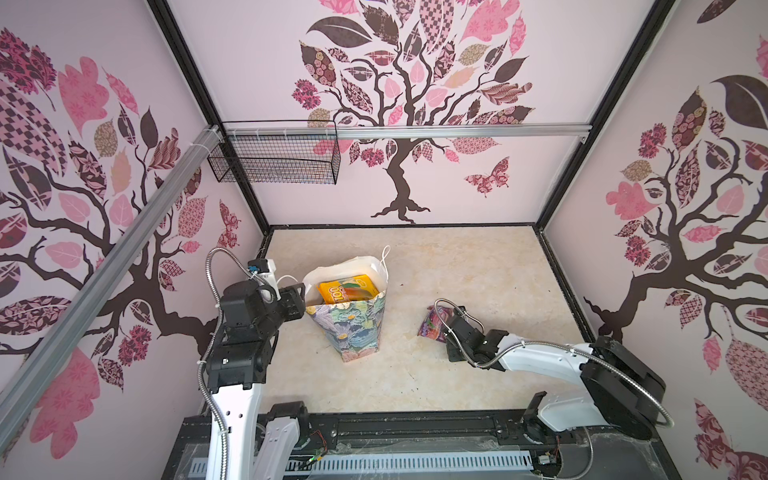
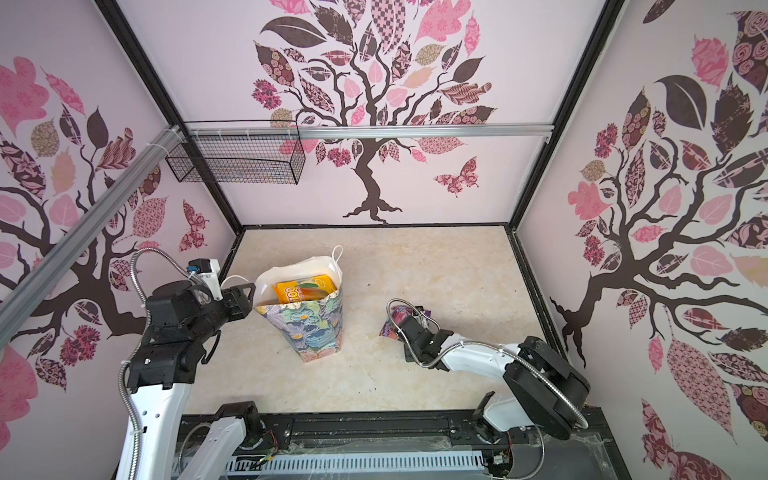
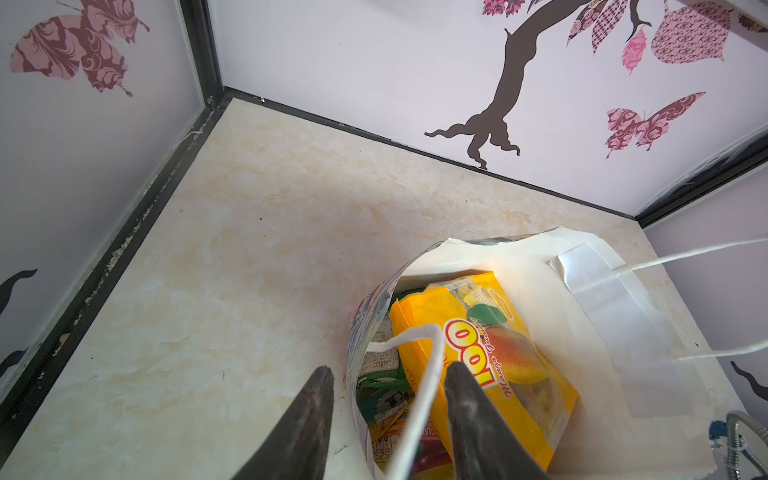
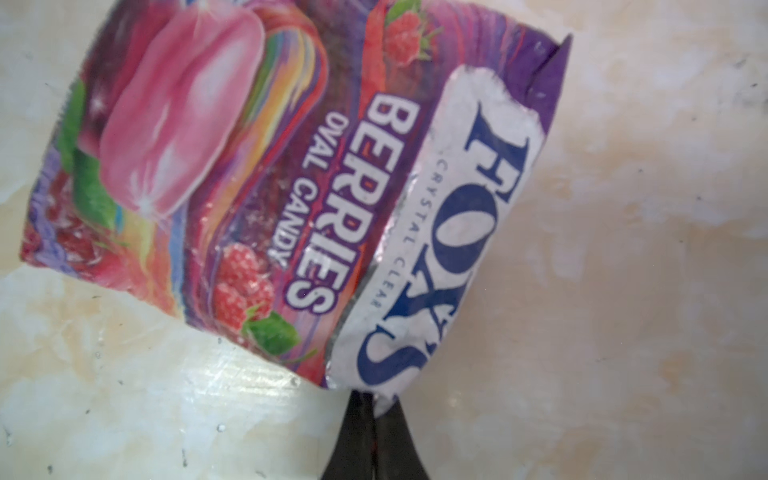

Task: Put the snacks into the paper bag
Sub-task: 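Pinch the Berries bag edge with the right gripper and lift it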

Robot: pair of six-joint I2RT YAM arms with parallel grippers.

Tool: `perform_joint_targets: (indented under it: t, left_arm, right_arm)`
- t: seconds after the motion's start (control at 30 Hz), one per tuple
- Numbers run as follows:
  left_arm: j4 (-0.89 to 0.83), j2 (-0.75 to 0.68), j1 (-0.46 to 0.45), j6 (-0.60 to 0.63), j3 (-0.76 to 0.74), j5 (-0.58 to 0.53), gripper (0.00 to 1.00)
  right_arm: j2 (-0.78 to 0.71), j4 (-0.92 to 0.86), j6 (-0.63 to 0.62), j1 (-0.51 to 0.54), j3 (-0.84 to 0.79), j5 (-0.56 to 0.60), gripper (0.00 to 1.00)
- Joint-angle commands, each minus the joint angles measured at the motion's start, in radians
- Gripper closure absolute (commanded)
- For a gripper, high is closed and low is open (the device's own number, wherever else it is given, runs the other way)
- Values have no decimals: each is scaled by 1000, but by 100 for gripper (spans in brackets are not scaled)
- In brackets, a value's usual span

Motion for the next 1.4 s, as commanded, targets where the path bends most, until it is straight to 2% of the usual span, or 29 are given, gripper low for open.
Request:
perform_joint_targets:
  t: [0.0, 0.23, 0.8, 1.1, 1.37]
  left_arm:
    - [27, -9, 5, 16, -23, -7, 52]
    - [27, -11, 6, 16, -24, -5, 52]
    - [36, -26, 5, 6, -35, -6, 52]
    - [40, -37, 6, 8, -38, -12, 52]
    - [47, -51, 6, 6, -41, -8, 52]
  right_arm:
    - [-60, -83, -20, 5, 62, 62, 100]
    - [-135, -142, -50, 4, 127, 128, 100]
    - [-272, -170, -196, 5, 299, 149, 100]
    - [-307, -156, -239, 4, 374, 64, 100]
    - [-331, -205, -254, 5, 501, -82, 100]
